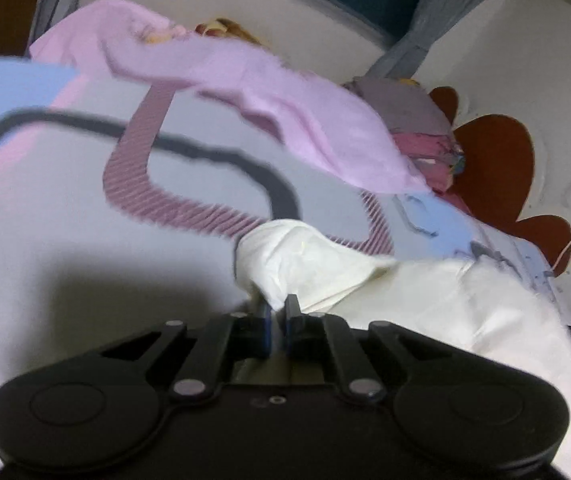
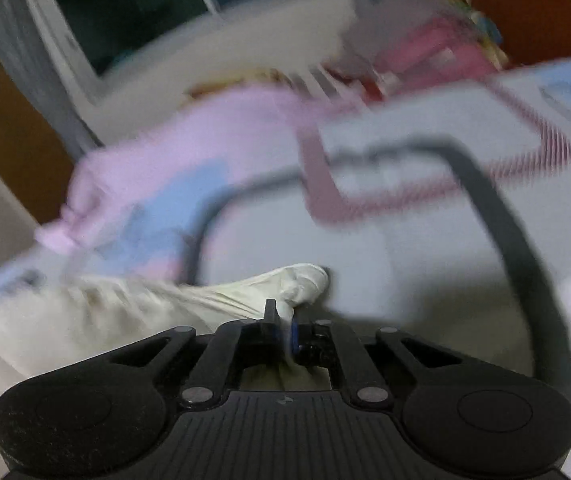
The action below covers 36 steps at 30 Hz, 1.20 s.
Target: Fold large clothes
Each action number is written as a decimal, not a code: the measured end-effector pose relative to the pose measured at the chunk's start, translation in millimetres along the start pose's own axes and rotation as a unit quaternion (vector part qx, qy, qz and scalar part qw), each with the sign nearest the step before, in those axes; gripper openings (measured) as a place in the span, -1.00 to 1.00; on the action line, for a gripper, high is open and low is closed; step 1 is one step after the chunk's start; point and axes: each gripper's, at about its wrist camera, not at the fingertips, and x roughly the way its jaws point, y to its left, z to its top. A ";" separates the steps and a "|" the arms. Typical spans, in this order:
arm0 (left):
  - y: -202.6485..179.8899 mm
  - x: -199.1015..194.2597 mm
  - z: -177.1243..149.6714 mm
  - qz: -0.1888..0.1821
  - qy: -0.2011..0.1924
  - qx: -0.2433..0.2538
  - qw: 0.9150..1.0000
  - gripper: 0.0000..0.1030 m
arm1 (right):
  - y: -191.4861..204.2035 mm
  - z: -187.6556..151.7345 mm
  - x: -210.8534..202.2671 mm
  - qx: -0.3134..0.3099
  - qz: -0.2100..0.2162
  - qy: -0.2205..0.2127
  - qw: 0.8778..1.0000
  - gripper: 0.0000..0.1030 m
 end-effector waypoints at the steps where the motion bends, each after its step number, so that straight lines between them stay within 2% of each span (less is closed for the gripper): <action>1: 2.1 -0.9 -0.6 0.003 -0.004 -0.002 1.000 -0.81 | -3.0 -2.3 0.3 0.003 0.002 -0.002 1.000 -0.92; 4: -2.7 -3.5 -0.1 0.013 -0.001 0.013 1.000 -0.66 | -1.3 -0.9 -1.3 -0.007 -0.001 0.000 1.000 -0.89; 5: -4.4 -7.8 0.5 0.020 0.001 0.015 1.000 -0.46 | 1.6 0.9 -4.8 -0.012 -0.009 0.000 1.000 -0.52; 6: -3.7 -16.2 2.9 0.029 -0.001 0.013 0.999 0.02 | 3.6 3.1 -14.6 -0.015 -0.035 -0.011 0.999 -0.18; 7: -4.9 -28.7 2.4 0.045 -0.014 0.012 0.999 0.34 | 5.4 4.6 -31.5 -0.013 -0.058 -0.042 0.997 0.60; 8: -5.6 -44.2 2.8 0.069 -0.038 0.013 0.997 0.75 | 5.0 4.1 -48.8 -0.009 -0.065 -0.084 0.994 0.82; 9: -7.2 -59.1 2.6 0.089 -0.064 0.015 0.994 0.64 | 3.3 6.9 -66.2 0.003 -0.058 -0.108 0.992 0.82; 10: -9.7 -73.9 3.7 0.088 -0.078 0.018 0.993 0.55 | 3.2 10.2 -77.4 0.017 -0.054 -0.114 0.992 0.82; 11: -14.0 -83.6 6.3 0.071 -0.085 0.018 0.994 0.44 | 7.5 12.5 -86.9 0.019 -0.038 -0.120 0.992 0.79; 13: -41.3 -96.3 7.9 0.036 -0.102 0.042 0.993 0.44 | 30.2 15.1 -96.1 -0.001 -0.007 -0.125 0.992 0.68; 15: -81.3 -91.2 6.3 0.009 -0.104 0.077 0.992 0.67 | 69.4 12.3 -85.9 -0.028 0.025 -0.100 0.994 0.68; 16: -101.6 -82.9 2.5 -0.004 -0.098 0.090 0.991 0.71 | 85.5 8.2 -80.8 -0.045 0.031 -0.091 0.994 0.68; 19: -155.8 -51.0 -21.1 -0.003 -0.076 0.136 0.988 0.70 | 143.9 -9.8 -58.8 -0.110 0.032 -0.060 0.992 0.68; 21: -171.3 -32.2 -36.3 0.012 -0.065 0.154 0.986 0.69 | 169.0 -25.2 -39.8 -0.157 0.016 -0.043 0.986 0.68; 23: -166.0 -12.6 -48.1 0.053 -0.057 0.166 0.983 0.73 | 176.3 -44.1 -12.7 -0.206 -0.024 -0.024 0.978 0.68; 26: -141.2 -6.1 -54.4 0.031 -0.065 0.131 0.989 0.76 | 155.1 -54.2 5.1 -0.168 0.000 -0.029 0.985 0.69; 31: -135.8 2.3 -55.5 0.041 -0.059 0.134 0.988 0.77 | 148.0 -59.2 21.7 -0.166 -0.002 -0.028 0.986 0.72; 34: -137.2 2.9 -56.3 0.049 -0.044 0.142 0.988 0.78 | 151.6 -54.1 20.7 -0.169 -0.008 -0.012 0.986 0.72; 36: -141.5 -14.1 -59.7 0.062 -0.040 0.148 0.986 0.68 | 160.1 -48.0 -2.4 -0.176 -0.029 -0.017 0.984 0.72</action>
